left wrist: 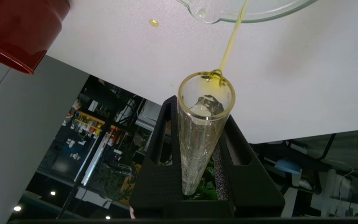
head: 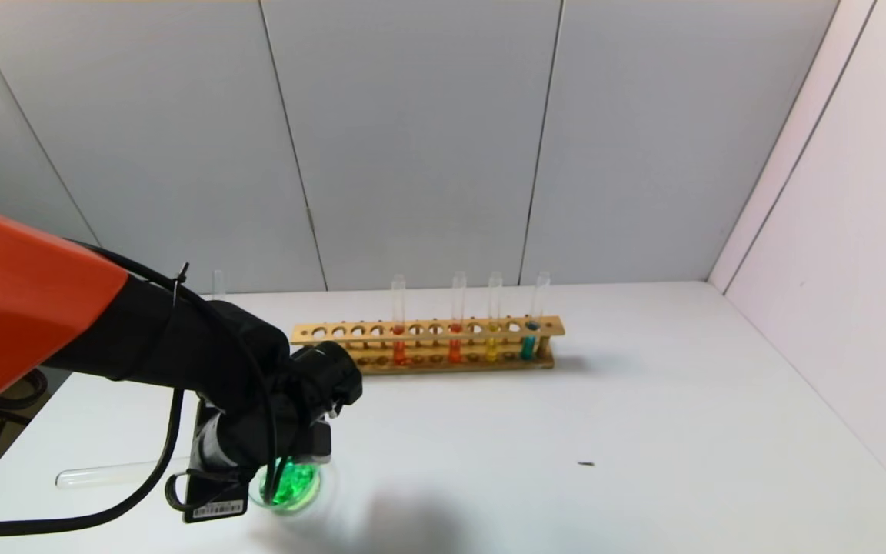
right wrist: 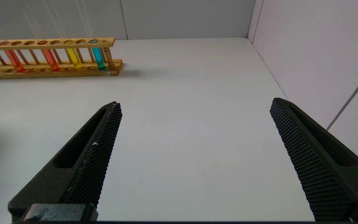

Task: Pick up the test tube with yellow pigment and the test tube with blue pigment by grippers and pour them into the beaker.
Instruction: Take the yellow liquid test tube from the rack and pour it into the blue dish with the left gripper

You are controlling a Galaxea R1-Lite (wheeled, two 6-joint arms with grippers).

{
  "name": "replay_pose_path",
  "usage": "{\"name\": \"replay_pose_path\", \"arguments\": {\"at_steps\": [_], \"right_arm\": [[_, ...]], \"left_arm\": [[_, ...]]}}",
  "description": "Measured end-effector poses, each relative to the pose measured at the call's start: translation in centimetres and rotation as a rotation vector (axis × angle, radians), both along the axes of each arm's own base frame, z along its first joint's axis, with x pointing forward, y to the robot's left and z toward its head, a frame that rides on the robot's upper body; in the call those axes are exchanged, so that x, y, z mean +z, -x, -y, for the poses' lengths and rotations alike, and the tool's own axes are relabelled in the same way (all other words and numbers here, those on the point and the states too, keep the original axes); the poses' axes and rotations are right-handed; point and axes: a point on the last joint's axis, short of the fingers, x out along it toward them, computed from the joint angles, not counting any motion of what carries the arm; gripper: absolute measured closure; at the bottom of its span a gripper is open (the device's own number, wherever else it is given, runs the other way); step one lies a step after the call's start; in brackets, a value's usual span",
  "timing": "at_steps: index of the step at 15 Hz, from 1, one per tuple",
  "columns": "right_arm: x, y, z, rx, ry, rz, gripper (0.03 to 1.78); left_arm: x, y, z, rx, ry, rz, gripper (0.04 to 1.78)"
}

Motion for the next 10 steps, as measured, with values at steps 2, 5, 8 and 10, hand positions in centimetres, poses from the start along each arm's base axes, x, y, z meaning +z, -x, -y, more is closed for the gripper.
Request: {"name": "replay_pose_path", "arguments": {"at_steps": [2,5,8,10], "right_arm": [[0.0,0.0,0.0,0.0,0.0,0.0,0.07],[0.0,0.0,0.0,0.0,0.0,0.0,0.07],[0.0,0.0,0.0,0.0,0.0,0.0,0.07],[0.0,0.0,0.0,0.0,0.0,0.0,0.07]], "left_arm": [[0.3,-0.4,0.3,-0.003,-0.012,-0.006,1.49],[0.3,-0.8,0.7,-0.007,-0.033,-0.022,1.49],[0.2,-1.0,1.1,-0.015,-0.044,-0.037,1.49],[-0.1,-0.8,1.4,-0.027,-0.056,-0.045,1.49]]}}
